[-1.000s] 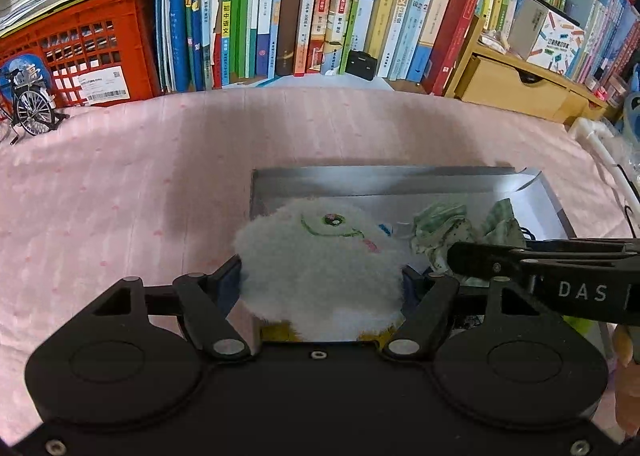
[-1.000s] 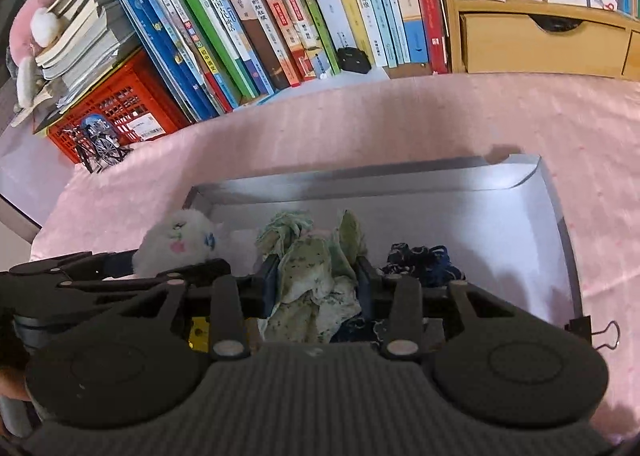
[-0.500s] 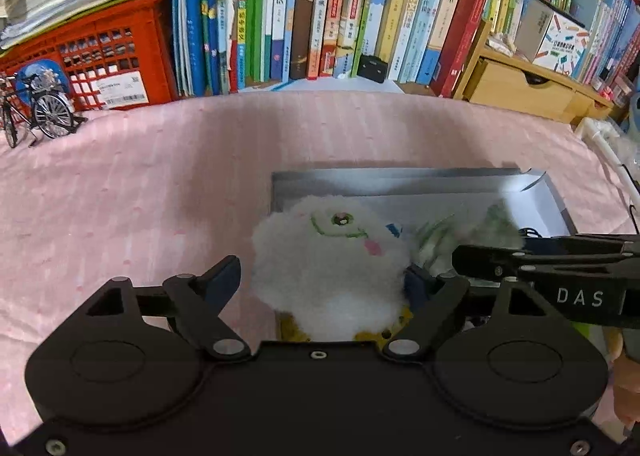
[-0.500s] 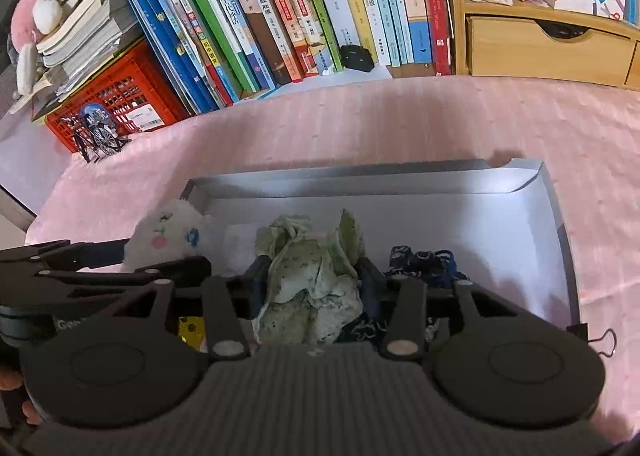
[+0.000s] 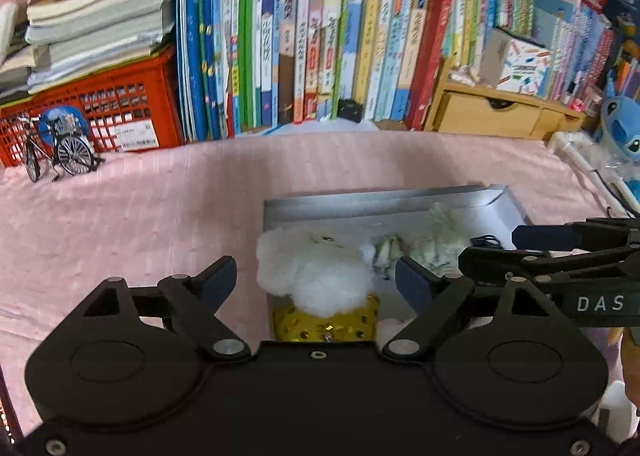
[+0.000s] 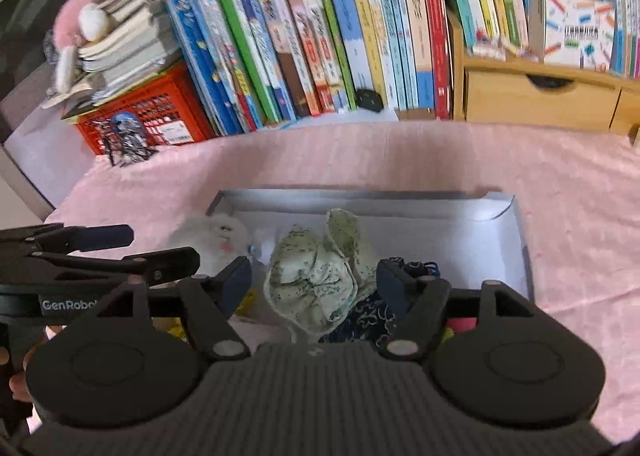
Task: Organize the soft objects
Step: 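Lower the pompom and scrunchie into the tray and open both tools, then withdraw both tools from the tray toward the purple plush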
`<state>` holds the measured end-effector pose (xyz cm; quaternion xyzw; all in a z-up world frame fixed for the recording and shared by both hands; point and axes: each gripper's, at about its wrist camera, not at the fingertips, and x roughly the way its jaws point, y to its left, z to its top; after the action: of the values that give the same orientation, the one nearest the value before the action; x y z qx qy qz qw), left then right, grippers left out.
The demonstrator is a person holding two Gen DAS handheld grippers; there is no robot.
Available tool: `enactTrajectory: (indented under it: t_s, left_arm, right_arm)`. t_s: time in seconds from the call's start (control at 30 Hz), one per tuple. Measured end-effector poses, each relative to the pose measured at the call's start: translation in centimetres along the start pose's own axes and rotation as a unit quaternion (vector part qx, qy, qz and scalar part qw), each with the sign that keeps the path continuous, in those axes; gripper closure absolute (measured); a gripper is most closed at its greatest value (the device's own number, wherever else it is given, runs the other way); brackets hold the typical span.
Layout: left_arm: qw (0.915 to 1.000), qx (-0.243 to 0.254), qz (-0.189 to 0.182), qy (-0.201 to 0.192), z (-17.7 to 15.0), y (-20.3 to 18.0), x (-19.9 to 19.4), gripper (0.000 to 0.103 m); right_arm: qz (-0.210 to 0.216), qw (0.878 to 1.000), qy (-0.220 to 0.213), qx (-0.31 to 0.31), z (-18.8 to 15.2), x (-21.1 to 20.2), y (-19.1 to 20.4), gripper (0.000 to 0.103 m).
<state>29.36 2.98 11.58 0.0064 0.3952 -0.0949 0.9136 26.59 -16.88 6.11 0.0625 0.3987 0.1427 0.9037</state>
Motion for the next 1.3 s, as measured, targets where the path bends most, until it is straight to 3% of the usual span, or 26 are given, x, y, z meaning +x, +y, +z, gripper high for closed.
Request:
enactTrajectory:
  t_s: [0.4, 0.6, 1.3]
  left_arm:
    - [0.9955, 0.037, -0.022, -0.085, -2.9, -3.1, -7.3, 0.014]
    - [0.9907, 0.058, -0.048, -0.113, -5.2, -5.0, -10.1, 0.013]
    - [0.9731, 0.107, -0.128, -0.159, -15.1, -11.3, -15.0, 0.011]
  right_arm:
    - [0.021, 0.996, -0.071, -0.047, -2.2, -7.4, 0.9, 0.016]
    - [0.038, 0.994, -0.095, -0.041, -3.8, -10.4, 0.0, 0.016]
    - [0.028, 0.991, -0.131, 0.012, -9.8, -16.5, -5.7, 0.015]
